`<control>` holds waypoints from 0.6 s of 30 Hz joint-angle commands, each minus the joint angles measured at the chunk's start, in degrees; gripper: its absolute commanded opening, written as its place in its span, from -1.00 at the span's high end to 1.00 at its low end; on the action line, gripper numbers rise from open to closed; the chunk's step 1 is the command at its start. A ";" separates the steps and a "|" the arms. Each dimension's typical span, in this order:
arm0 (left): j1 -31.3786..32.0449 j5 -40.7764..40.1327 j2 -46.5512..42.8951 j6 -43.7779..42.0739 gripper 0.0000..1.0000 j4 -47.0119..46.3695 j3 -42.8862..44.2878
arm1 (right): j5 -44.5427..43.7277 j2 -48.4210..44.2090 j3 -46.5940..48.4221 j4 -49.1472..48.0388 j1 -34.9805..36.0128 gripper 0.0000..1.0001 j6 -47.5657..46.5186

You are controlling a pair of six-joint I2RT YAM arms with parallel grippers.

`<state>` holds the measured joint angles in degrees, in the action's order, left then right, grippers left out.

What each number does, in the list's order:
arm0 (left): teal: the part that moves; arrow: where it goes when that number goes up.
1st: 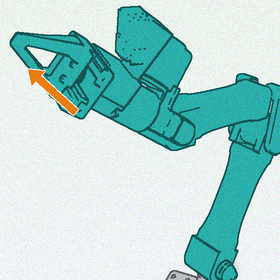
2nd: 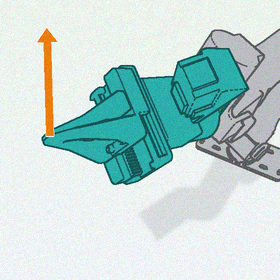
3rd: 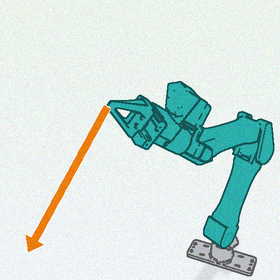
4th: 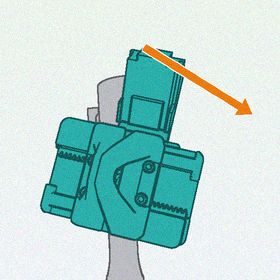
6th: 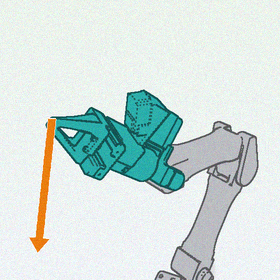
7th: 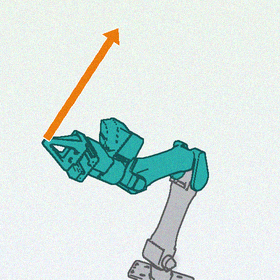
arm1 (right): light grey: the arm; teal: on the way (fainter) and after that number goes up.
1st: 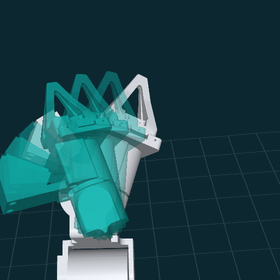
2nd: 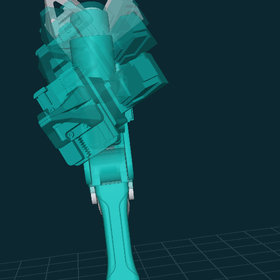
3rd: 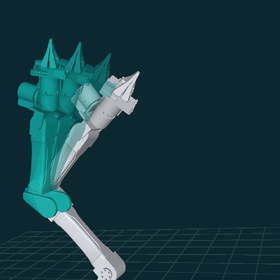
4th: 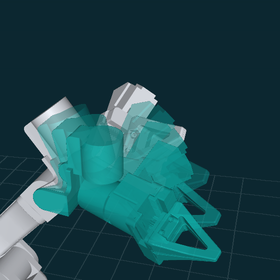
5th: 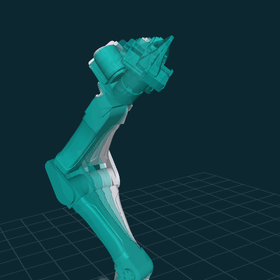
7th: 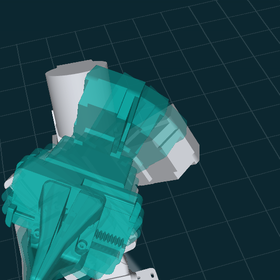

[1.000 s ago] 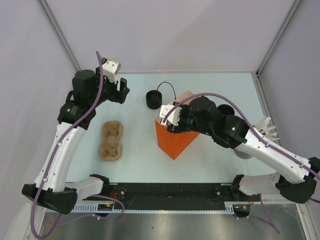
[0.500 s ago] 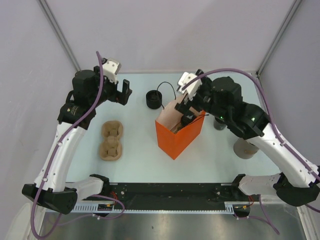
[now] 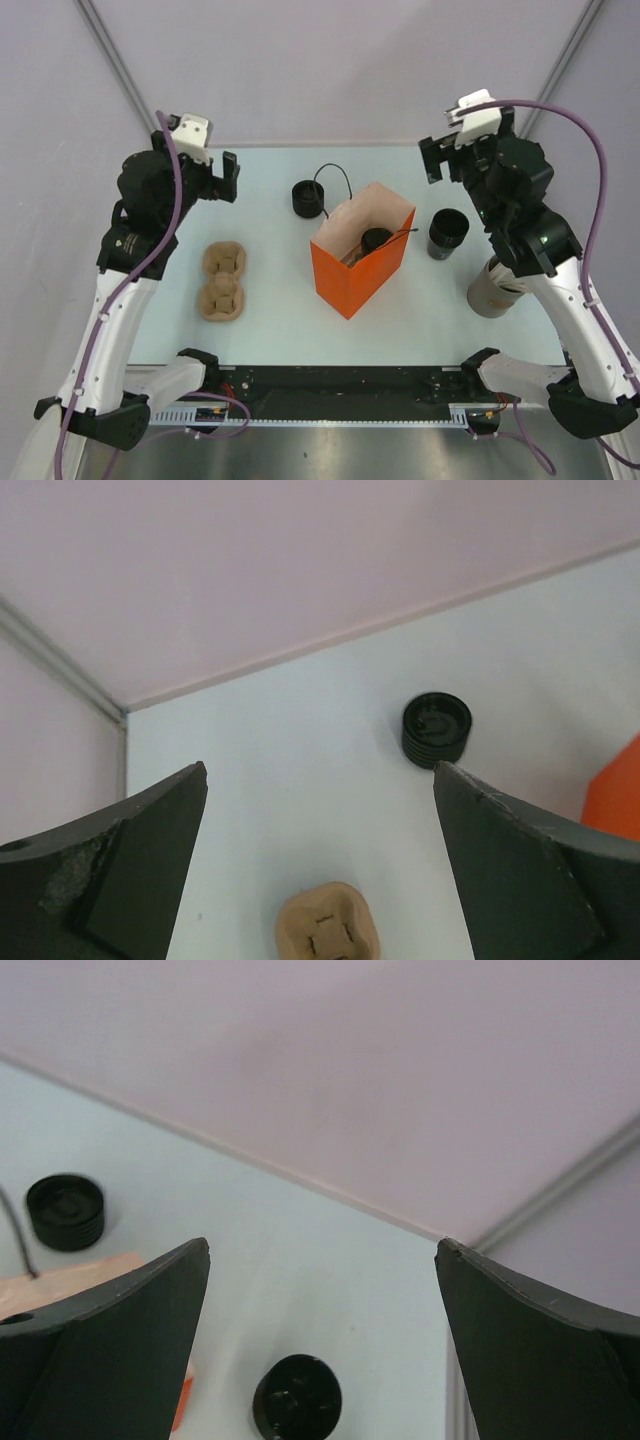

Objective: Pack the takeout coffee

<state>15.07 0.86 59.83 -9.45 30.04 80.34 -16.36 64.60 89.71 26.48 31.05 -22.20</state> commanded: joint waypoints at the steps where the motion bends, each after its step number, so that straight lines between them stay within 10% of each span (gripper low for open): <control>1: -0.66 -12.89 -2.26 0.75 -0.99 -4.64 2.19 | -12.19 -3.42 -1.64 -11.44 -1.95 -0.99 0.85; 18: -2.41 -12.73 -6.13 -8.39 -0.99 4.67 19.50 | -23.11 -7.65 0.01 -17.62 -6.17 -1.00 -2.86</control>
<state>13.41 -13.50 54.83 -15.22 32.40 95.37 -38.35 58.19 87.00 8.67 25.06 -25.56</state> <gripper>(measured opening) 0.996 0.994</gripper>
